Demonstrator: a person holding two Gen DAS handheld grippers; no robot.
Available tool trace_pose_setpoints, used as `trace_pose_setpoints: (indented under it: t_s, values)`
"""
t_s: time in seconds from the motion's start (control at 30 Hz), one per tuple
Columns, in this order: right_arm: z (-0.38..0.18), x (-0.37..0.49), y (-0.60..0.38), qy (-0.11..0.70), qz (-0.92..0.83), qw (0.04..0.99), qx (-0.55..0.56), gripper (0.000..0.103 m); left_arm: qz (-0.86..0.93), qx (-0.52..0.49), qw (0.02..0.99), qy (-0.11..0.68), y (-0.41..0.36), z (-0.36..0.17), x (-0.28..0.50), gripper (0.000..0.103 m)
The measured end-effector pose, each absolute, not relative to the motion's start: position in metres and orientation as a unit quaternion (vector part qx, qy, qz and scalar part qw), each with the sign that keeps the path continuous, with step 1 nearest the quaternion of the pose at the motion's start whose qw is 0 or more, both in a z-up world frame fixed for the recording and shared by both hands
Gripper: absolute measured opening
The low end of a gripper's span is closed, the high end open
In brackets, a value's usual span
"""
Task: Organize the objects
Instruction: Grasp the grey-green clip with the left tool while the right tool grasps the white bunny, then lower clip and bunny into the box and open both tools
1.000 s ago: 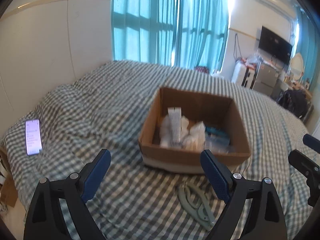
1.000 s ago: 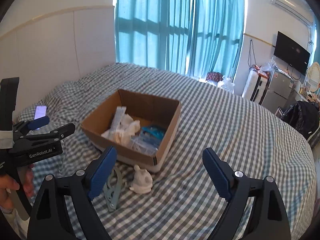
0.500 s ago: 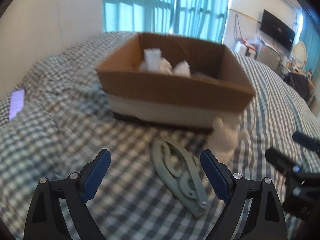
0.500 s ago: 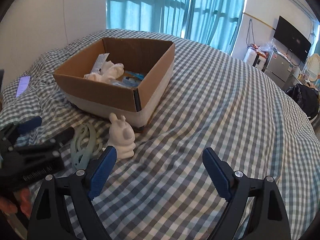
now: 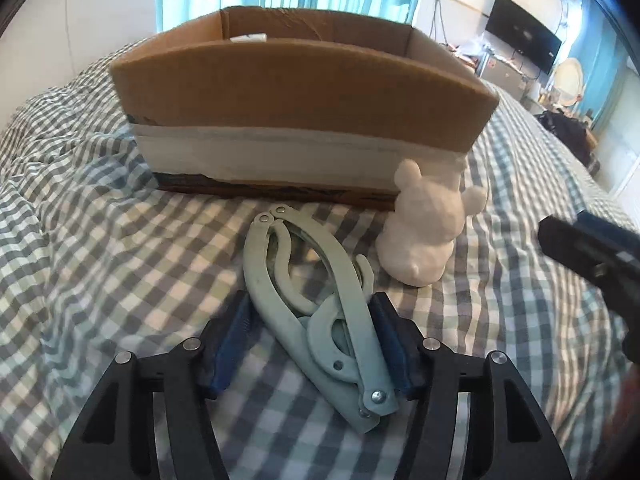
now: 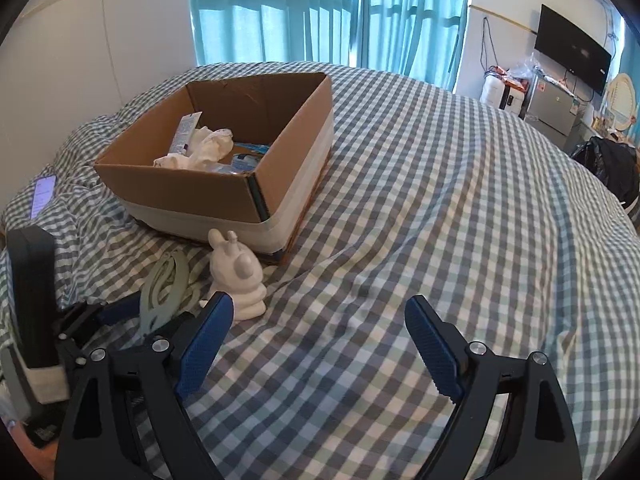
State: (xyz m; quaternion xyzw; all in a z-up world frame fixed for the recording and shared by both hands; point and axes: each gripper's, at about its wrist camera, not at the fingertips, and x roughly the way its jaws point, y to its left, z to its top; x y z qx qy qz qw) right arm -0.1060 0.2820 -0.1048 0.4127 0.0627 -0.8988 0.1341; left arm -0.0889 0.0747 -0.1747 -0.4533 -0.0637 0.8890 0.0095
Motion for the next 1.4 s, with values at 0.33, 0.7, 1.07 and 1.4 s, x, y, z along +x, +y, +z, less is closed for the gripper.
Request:
trace_pose_setpoints:
  t_s: [0.33,0.7,1.07,1.4]
  values:
    - [-0.133,-0.132,0.234,0.060,-0.881,0.157,0.442,0.088,0.896,-0.439,-0.006,-0.060,0.032,-0.160,-0.085,0.061]
    - [-0.161,-0.140,0.204,0.071,-0.868,0.146,0.468,0.051,0.890,-0.450,0.013,-0.072,0.017,-0.163,-0.075,0.061]
    - [-0.145,-0.074,0.213,0.009,-0.881,0.124,0.456,0.050,0.894,-0.441,0.032,-0.070,0.008,-0.143,-0.053,0.061]
    - [-0.113,-0.023,0.215,0.003,-0.899,0.106,0.424,0.050,0.903,-0.418,0.053,-0.081,0.010,-0.116,-0.019,0.061]
